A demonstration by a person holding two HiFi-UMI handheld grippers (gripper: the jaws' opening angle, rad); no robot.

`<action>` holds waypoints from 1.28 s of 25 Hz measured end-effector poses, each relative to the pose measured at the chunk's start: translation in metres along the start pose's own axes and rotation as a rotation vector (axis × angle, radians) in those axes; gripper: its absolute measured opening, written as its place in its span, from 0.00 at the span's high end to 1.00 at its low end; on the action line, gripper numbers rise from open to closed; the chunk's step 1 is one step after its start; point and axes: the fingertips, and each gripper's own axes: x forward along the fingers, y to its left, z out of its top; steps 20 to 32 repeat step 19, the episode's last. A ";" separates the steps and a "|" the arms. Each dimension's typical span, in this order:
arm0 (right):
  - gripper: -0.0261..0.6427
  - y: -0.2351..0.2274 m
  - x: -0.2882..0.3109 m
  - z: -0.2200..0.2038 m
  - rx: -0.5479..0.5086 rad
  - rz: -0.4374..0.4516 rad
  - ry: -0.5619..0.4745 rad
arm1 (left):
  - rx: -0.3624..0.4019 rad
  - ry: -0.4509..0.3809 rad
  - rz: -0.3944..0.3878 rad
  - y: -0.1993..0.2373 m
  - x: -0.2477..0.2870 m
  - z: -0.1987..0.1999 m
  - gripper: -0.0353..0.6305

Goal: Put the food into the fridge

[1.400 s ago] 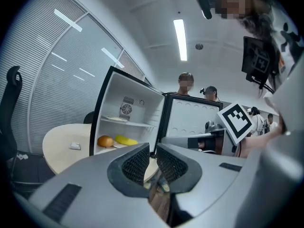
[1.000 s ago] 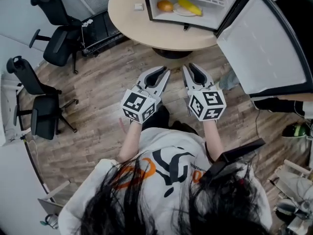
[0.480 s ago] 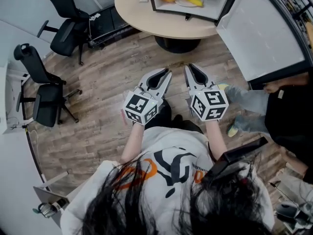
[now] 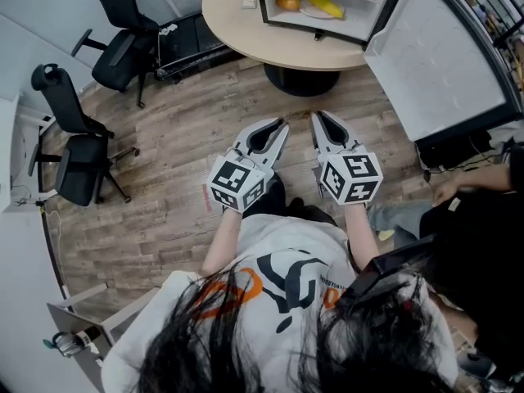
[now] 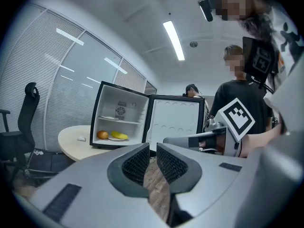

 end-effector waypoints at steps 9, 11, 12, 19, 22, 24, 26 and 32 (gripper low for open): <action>0.90 -0.005 0.000 0.001 0.004 -0.012 0.003 | 0.006 0.006 -0.013 -0.002 0.006 0.001 0.89; 0.90 -0.005 0.001 0.001 0.008 -0.015 0.006 | 0.005 0.016 -0.021 -0.004 0.007 -0.002 0.89; 0.90 -0.005 0.002 0.001 0.009 -0.015 0.008 | 0.005 0.021 -0.025 -0.005 0.007 -0.003 0.89; 0.90 0.000 0.008 -0.001 0.016 -0.005 0.018 | 0.010 0.031 -0.033 -0.001 0.009 -0.001 0.89; 0.90 0.000 0.008 -0.001 0.016 -0.005 0.018 | 0.010 0.031 -0.033 -0.001 0.009 -0.001 0.89; 0.90 0.000 0.008 -0.001 0.016 -0.005 0.018 | 0.010 0.031 -0.033 -0.001 0.009 -0.001 0.89; 0.90 0.000 0.008 -0.001 0.016 -0.005 0.018 | 0.010 0.031 -0.033 -0.001 0.009 -0.001 0.89; 0.90 0.000 0.008 -0.001 0.016 -0.005 0.018 | 0.010 0.031 -0.033 -0.001 0.009 -0.001 0.89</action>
